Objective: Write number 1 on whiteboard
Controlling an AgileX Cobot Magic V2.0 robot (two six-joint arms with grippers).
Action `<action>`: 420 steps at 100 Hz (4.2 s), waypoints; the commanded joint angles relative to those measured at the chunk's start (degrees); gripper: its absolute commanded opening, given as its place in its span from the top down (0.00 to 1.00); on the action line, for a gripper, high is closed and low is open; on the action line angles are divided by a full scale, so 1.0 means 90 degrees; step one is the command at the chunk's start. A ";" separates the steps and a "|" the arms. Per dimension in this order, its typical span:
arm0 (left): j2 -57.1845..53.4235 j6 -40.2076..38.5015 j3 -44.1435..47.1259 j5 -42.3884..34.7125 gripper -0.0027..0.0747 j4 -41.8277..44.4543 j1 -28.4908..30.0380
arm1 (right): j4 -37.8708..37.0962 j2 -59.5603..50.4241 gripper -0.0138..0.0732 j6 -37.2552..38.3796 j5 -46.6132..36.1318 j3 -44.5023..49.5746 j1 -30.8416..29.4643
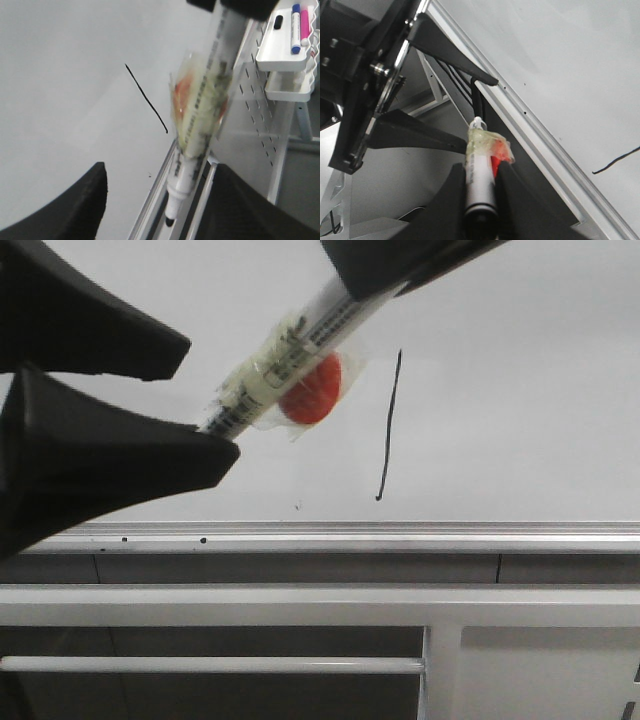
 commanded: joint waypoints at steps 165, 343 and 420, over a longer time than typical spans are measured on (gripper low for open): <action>-0.0037 -0.0053 -0.0217 -0.0745 0.48 0.0059 -0.0225 | -0.0054 -0.0265 0.89 -0.0013 -0.0356 -0.0428 0.0119; 0.0798 -0.3955 0.1135 -0.5148 0.99 -0.1932 -0.2077 | -0.0955 -0.2541 0.91 -0.0013 0.0454 -0.0416 0.0119; 0.3263 -0.6288 0.1135 -0.7158 0.99 -0.2309 -0.2480 | -0.2027 -0.2551 0.91 0.0695 -0.0326 0.0876 0.0108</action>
